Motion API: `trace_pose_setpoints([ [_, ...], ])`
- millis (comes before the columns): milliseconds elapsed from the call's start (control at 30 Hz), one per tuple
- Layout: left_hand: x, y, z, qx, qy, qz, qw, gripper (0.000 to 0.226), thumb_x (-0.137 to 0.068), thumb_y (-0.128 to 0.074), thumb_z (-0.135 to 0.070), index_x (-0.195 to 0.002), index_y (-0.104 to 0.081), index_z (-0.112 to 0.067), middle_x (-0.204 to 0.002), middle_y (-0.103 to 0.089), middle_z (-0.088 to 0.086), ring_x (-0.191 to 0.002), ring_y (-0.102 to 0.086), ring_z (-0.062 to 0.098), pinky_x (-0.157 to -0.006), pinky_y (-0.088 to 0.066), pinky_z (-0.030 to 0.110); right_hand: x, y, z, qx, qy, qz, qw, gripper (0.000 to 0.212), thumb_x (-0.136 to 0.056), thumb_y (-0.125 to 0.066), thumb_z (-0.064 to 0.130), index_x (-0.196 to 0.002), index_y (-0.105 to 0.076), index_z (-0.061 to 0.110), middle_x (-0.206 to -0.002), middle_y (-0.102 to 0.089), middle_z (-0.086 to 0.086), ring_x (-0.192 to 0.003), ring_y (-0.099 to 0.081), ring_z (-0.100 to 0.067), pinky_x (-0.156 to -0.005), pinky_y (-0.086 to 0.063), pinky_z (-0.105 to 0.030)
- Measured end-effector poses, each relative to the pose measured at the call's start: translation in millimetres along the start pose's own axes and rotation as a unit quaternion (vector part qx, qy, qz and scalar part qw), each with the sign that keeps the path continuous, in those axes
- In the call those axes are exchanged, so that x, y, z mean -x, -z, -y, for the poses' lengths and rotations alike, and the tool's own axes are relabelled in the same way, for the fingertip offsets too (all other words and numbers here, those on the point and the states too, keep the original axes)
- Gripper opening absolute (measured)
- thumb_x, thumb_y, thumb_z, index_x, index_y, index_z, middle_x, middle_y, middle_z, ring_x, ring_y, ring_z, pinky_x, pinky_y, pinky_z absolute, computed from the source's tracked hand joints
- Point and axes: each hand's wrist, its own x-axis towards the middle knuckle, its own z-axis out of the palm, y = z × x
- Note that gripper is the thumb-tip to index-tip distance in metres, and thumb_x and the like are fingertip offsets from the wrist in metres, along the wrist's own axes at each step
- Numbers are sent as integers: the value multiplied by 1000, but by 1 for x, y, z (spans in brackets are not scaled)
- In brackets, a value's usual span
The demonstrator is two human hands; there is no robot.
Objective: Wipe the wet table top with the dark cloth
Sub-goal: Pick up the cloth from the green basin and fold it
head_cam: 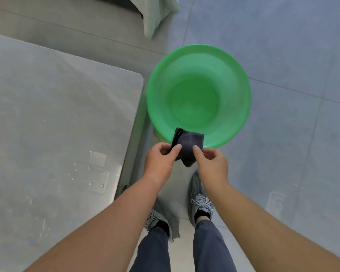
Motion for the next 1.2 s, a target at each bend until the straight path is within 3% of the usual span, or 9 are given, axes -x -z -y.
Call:
trace_pose_setpoints([
  [233, 9, -9, -2, 20, 5, 19, 1000, 25, -90, -71, -38, -87, -70, -14, -81, -74, 1, -75, -67, 15, -64, -55, 28, -1, -1, -3, -47, -31, 20, 998, 21, -87, -77, 27, -98, -66, 13, -92, -71, -3, -82, -67, -12, -68, -52, -24],
  [400, 40, -3, -24, 86, -34, 59, 994, 31, -89, -69, -33, -80, -55, -6, -73, -62, 10, -66, -55, 14, -63, -51, 39, 21, 22, 25, -57, 3, 39, 998, 10, -92, -68, 15, -90, -59, 11, -83, -64, -3, -73, -59, -14, -54, -46, -15],
  [500, 59, 18, -42, 124, -58, 65, 988, 25, -89, -69, -25, -78, -50, -14, -69, -57, -2, -63, -52, 10, -60, -47, 30, 44, 31, 53, -53, 49, 71, 995, 11, -92, -66, 9, -87, -56, 8, -78, -60, -7, -70, -55, -17, -61, -45, -28],
  [633, 75, 68, -64, 228, -58, 23, 972, 27, -80, -68, -31, -99, -56, -15, -90, -72, 10, -78, -66, 18, -73, -57, 41, 84, 13, 99, -32, 115, 124, 985, 13, -91, -66, 4, -86, -54, 5, -75, -61, -8, -66, -54, -16, -60, -44, -31],
  [733, 83, 114, -74, 299, -49, -13, 953, 23, -91, -65, -10, -113, -59, -17, -98, -77, 11, -85, -72, 21, -76, -59, 37, 109, -19, 132, -5, 156, 168, 973, 15, -90, -67, 3, -86, -54, 6, -77, -63, -9, -66, -57, -13, -61, -46, -32],
  [833, 91, 183, -77, 345, -44, -63, 935, 21, -96, -61, -4, -112, -64, -18, -99, -78, 5, -93, -74, 22, -79, -60, 35, 142, -69, 165, 26, 193, 230, 953, 14, -91, -66, 1, -87, -54, 7, -79, -65, -7, -62, -59, -7, -59, -48, -27],
  [967, 99, 257, -67, 410, -27, -137, 901, 16, -95, -62, -2, -107, -62, -12, -99, -77, 4, -90, -74, 18, -67, -57, 23, 178, -138, 196, 92, 211, 304, 924, 17, -95, -63, 9, -104, -58, 22, -96, -73, 0, -79, -69, -10, -63, -54, -28],
  [1100, 95, 310, -62, 468, -26, -166, 867, 17, -95, -60, 0, -107, -62, -12, -93, -78, 1, -82, -74, 14, -63, -56, 23, 208, -196, 215, 136, 245, 365, 888, 52, -101, -56, 17, -135, -41, 52, -112, -66, 15, -98, -67, -8, -76, -60, -32],
  [1200, 81, 338, -62, 504, -13, -180, 844, 12, -97, -57, -9, -107, -64, -13, -96, -77, 6, -81, -73, 16, -64, -54, 29, 214, -237, 226, 188, 291, 390, 853, 36, -101, -56, 28, -132, -52, 45, -128, -59, 11, -114, -60, -9, -94, -56, -38],
])
